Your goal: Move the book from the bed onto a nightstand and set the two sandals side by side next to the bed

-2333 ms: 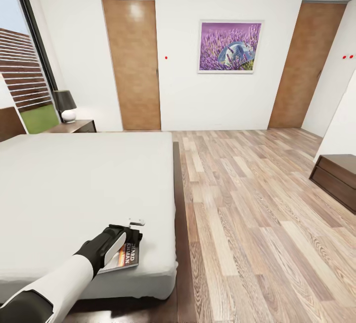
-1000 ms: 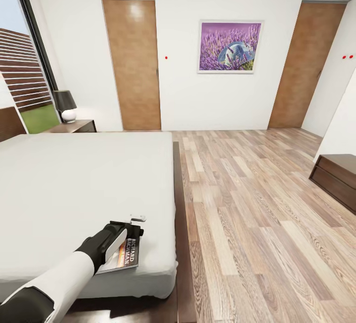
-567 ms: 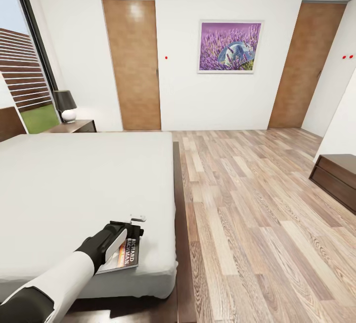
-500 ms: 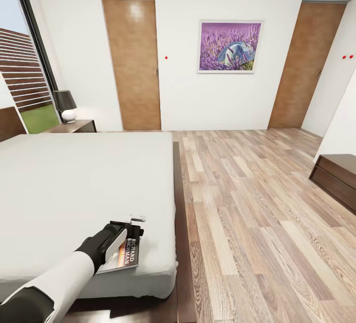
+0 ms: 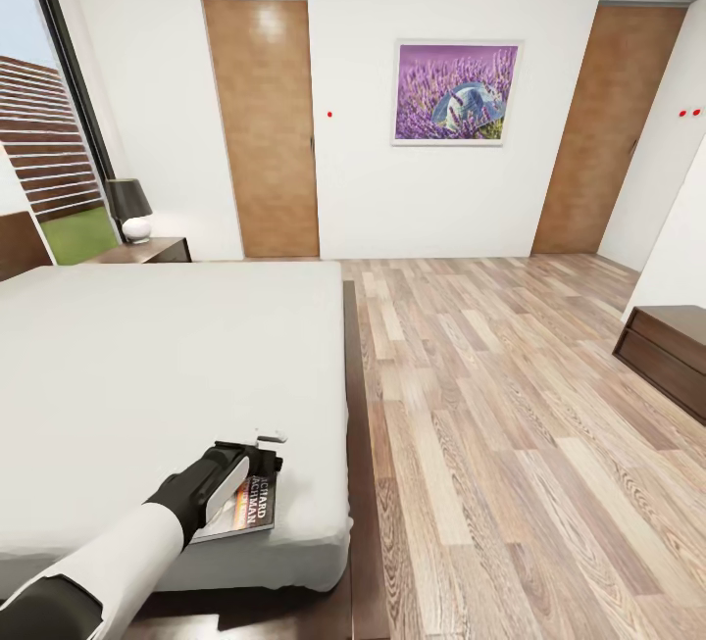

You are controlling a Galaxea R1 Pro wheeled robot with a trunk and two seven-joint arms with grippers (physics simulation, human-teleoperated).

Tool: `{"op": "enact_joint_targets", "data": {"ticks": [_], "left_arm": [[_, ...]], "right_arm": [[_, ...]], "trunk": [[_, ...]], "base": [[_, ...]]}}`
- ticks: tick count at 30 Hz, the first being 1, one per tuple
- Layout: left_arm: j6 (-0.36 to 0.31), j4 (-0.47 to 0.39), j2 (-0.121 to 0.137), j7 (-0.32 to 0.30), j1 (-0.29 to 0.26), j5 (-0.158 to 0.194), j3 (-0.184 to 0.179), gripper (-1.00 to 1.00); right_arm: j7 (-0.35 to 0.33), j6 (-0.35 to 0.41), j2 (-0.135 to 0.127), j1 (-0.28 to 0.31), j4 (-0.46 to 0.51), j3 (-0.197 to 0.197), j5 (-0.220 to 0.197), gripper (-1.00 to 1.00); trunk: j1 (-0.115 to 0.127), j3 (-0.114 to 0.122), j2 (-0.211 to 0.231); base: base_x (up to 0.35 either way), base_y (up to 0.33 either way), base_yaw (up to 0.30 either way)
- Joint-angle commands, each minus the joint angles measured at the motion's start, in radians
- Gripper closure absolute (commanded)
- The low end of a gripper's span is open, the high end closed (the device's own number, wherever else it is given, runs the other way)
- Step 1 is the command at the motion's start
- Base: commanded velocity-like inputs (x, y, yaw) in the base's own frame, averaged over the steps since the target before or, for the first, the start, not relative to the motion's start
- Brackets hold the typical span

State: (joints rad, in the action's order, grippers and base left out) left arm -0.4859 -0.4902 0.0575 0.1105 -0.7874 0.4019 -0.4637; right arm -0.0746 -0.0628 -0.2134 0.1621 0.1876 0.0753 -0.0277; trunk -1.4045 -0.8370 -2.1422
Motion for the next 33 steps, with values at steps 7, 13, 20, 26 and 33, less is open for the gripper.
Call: {"op": "enact_joint_targets", "data": {"ticks": [7, 13, 20, 26, 33], "left_arm": [[-0.020, -0.014, 0.008, 0.009, 0.013, 0.011, 0.002, -1.00], [-0.026, -0.016, 0.009, 0.011, 0.016, 0.011, 0.004, -1.00], [-0.040, -0.017, 0.010, 0.012, 0.017, 0.011, 0.005, -1.00], [-0.047, -0.018, 0.010, 0.012, 0.017, 0.011, 0.005, -1.00], [-0.048, -0.019, 0.010, 0.012, 0.017, 0.012, 0.005, -1.00]], "right_arm": [[-0.010, -0.002, 0.004, 0.006, -0.003, 0.006, -0.006, -1.00], [-0.010, -0.002, 0.004, 0.008, -0.003, 0.007, -0.007, -1.00], [-0.010, -0.002, 0.005, 0.008, -0.003, 0.006, -0.007, -1.00], [-0.010, -0.001, 0.005, 0.008, -0.003, 0.006, -0.008, -1.00], [-0.010, 0.000, 0.005, 0.007, -0.003, 0.006, -0.008, -1.00]], "trunk": [[0.000, -0.001, 0.000], [0.000, -0.001, 0.000], [0.000, -0.001, 0.000], [0.000, -0.001, 0.000], [0.000, -0.001, 0.000]], "base": [[0.000, 0.000, 0.000], [0.000, 0.000, 0.000], [0.000, 0.000, 0.000], [0.000, 0.000, 0.000], [0.000, 0.000, 0.000]]}}
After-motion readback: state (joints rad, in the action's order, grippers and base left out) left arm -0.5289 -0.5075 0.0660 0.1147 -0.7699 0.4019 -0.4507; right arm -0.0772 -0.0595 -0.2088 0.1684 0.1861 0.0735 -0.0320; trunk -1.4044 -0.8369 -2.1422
